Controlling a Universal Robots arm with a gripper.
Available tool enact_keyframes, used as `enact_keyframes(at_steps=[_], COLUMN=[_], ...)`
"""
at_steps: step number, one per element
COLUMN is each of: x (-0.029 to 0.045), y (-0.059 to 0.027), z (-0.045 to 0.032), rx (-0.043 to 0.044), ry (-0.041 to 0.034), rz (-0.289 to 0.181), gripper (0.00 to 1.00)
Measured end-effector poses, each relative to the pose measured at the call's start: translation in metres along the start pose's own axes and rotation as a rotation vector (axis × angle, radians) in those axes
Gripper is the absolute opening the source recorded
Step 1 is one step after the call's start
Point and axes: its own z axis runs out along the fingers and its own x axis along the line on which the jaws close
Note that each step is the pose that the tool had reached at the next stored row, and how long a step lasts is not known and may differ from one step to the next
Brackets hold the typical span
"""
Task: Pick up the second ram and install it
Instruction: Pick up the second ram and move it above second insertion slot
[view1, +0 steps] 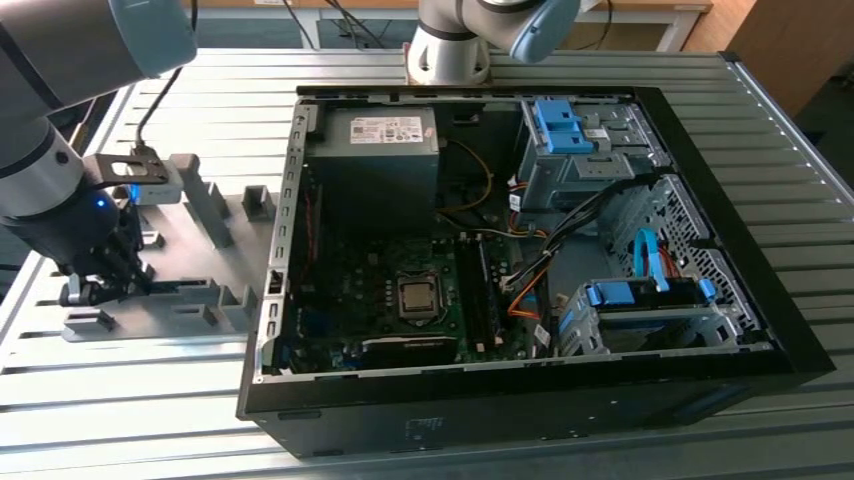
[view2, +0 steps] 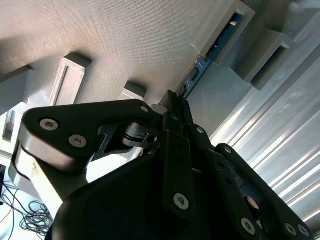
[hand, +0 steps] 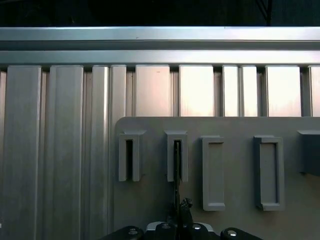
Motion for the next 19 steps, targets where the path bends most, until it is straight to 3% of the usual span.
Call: enact_keyframes(at_steps=[19], x=[-0.0004], y=[0.0003], z=[-0.0204], rx=[0.0], ry=[0.0], rz=[0.0], gripper=[0.14])
